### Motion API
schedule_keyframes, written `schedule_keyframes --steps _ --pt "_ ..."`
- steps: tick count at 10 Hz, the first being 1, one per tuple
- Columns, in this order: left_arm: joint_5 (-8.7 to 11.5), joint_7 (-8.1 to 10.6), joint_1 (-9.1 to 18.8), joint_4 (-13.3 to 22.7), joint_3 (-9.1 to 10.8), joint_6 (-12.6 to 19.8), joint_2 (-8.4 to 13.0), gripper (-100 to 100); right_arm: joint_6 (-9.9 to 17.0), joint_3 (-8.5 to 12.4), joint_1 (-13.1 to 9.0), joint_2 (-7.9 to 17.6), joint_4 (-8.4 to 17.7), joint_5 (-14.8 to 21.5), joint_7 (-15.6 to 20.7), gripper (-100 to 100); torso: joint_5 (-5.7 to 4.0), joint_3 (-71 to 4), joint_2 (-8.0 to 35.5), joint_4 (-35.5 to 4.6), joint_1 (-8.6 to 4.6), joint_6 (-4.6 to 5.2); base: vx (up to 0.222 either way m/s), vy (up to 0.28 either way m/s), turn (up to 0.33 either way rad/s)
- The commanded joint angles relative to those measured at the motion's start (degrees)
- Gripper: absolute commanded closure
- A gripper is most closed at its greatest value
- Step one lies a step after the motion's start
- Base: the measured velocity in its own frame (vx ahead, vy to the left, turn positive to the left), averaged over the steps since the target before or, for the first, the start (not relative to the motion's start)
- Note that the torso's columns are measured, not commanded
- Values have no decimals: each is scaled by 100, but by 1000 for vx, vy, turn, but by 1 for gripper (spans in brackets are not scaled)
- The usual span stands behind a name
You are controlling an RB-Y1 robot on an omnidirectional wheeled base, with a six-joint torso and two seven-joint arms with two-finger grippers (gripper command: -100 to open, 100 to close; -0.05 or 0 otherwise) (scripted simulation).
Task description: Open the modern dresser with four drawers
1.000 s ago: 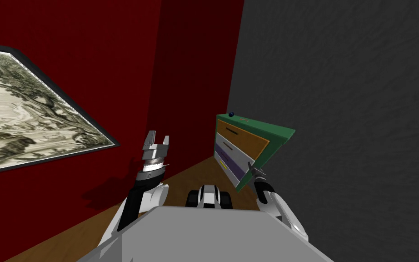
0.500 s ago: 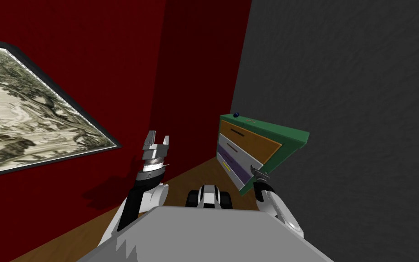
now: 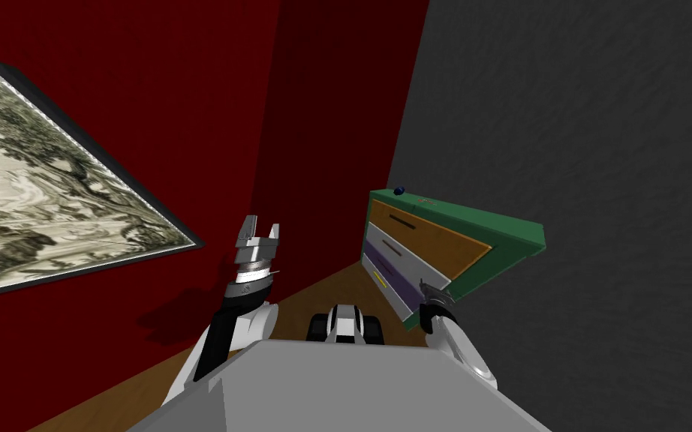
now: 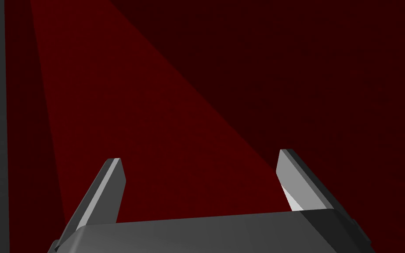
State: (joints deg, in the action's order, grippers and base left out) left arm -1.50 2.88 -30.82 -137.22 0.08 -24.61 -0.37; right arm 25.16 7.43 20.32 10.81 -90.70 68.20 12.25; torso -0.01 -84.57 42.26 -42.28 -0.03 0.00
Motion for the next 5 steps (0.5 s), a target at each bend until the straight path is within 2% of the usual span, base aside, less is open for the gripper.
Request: schedule_keyframes --steps 1,2,3,5 --pt "0 0 0 0 0 0 0 0 360 2 -104 -73 225 415 214 -100 -1 1 4 -1 -6 0 76 64 47" --pt "0 0 0 0 0 0 0 0 501 18 -162 -109 370 634 335 -100 -1 0 0 0 -1 0 135 116 82" --pt "0 0 -1 0 0 0 0 0 558 18 -162 -109 370 715 335 -100 5 -9 -15 4 18 -1 111 98 36" --pt "0 0 0 0 0 0 0 0 919 48 -275 -184 637 1085 569 -100 0 4 8 -2 -3 1 97 79 62"
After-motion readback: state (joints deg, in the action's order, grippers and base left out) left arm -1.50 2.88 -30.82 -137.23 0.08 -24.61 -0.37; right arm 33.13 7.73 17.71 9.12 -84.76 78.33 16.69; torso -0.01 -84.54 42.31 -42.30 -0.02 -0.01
